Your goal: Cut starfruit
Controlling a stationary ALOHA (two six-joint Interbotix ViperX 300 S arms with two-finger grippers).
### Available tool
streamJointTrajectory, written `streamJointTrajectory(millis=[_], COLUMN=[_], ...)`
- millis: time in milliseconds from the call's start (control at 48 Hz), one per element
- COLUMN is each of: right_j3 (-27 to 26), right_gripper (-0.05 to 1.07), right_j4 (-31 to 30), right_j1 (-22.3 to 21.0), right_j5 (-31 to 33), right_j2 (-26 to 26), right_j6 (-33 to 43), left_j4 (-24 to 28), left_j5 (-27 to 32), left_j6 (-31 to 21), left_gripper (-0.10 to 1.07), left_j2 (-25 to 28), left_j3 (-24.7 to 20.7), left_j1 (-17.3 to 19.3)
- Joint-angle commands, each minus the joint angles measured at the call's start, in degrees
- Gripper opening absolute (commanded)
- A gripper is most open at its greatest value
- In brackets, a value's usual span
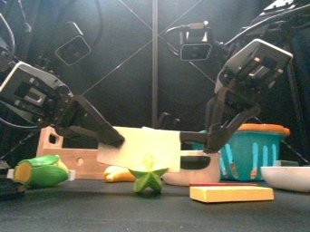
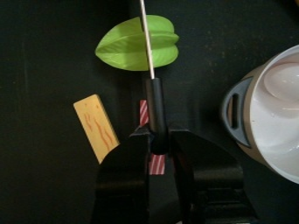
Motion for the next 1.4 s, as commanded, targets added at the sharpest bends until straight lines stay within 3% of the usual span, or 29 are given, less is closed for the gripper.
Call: streamJointTrajectory(millis=[0, 896, 1375], right_j3=[-1.76, -3.60, -4.13], right_gripper=[0.38, 0.38, 0.38], right_j4=[-0.62, -0.88, -1.23], right_j1=[-1.14, -1.49, -1.49], right_j5=[-0.35, -1.14, -1.23], right_j2=[-0.44, 4.31, 4.22], right_j6=[0.09, 0.09, 0.09], left_j4=[-0.09, -2.46, -2.64], left_j5=[-0.09, 1.67, 2.29], left_j6=[0.09, 0.00, 0.09], left_gripper=[0.38, 0.38, 0.38], left_j2=[0.09, 3.34, 2.90], left_j3=[-0.70, -1.14, -2.02], left_j1=[0.26, 1.14, 1.32])
